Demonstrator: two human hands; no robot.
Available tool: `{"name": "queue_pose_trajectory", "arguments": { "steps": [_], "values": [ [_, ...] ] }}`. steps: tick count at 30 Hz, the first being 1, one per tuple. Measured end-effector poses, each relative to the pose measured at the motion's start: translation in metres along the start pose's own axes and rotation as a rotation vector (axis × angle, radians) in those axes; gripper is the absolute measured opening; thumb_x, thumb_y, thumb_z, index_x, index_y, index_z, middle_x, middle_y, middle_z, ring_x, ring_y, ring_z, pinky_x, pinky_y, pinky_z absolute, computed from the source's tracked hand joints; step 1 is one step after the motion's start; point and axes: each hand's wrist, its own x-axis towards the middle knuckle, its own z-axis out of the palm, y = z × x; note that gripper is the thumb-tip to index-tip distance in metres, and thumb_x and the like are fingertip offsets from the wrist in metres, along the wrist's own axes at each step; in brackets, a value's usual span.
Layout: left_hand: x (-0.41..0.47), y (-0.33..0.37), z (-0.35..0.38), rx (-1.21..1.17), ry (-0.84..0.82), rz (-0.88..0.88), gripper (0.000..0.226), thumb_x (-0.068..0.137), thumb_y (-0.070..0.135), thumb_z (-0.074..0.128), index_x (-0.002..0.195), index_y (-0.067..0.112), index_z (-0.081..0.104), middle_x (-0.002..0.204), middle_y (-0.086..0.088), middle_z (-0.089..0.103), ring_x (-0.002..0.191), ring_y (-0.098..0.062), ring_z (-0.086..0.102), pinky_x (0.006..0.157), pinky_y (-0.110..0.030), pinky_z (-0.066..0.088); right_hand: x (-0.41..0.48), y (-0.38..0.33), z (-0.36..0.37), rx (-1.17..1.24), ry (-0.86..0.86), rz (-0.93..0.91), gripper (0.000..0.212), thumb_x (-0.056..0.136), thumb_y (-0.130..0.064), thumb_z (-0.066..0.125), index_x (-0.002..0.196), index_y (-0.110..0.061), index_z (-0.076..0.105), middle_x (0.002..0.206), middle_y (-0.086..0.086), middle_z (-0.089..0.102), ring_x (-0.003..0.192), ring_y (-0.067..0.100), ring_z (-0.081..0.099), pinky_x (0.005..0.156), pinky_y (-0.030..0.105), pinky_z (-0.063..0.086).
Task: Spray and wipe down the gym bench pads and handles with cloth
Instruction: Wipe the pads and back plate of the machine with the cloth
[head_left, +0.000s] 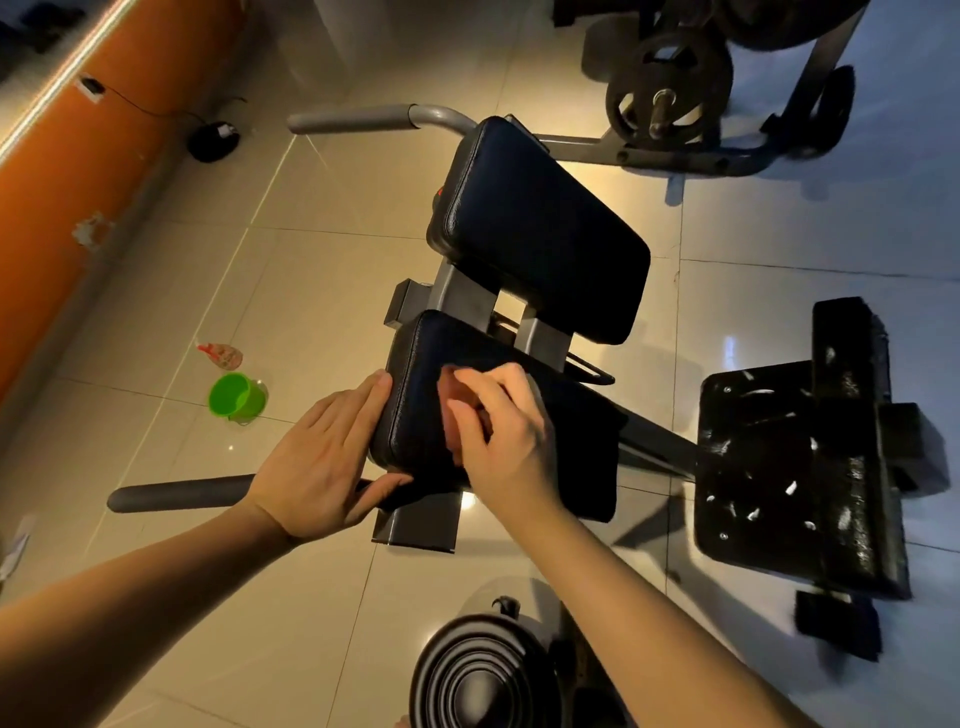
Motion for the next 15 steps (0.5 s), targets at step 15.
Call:
{"name": "queue_pose_trajectory", "arguments": {
  "steps": [15],
  "values": [
    [0.001, 0.002, -0.001, 0.005, 0.015, 0.013, 0.097, 0.095, 0.067, 0.044, 0.16, 0.0, 0.018, 0.154, -0.026, 0.043, 0.135, -0.037, 0.049, 0.117, -0.042, 0.033, -0.017, 0.023, -0.014, 0.064, -0.037, 0.011, 0.022, 0.1, -0.025, 0.06, 0.121, -0.019, 0.067, 0.112, -0.006, 0.058, 0.106, 0.011, 0.056, 0.084, 0.024, 0.051]
  ]
}}
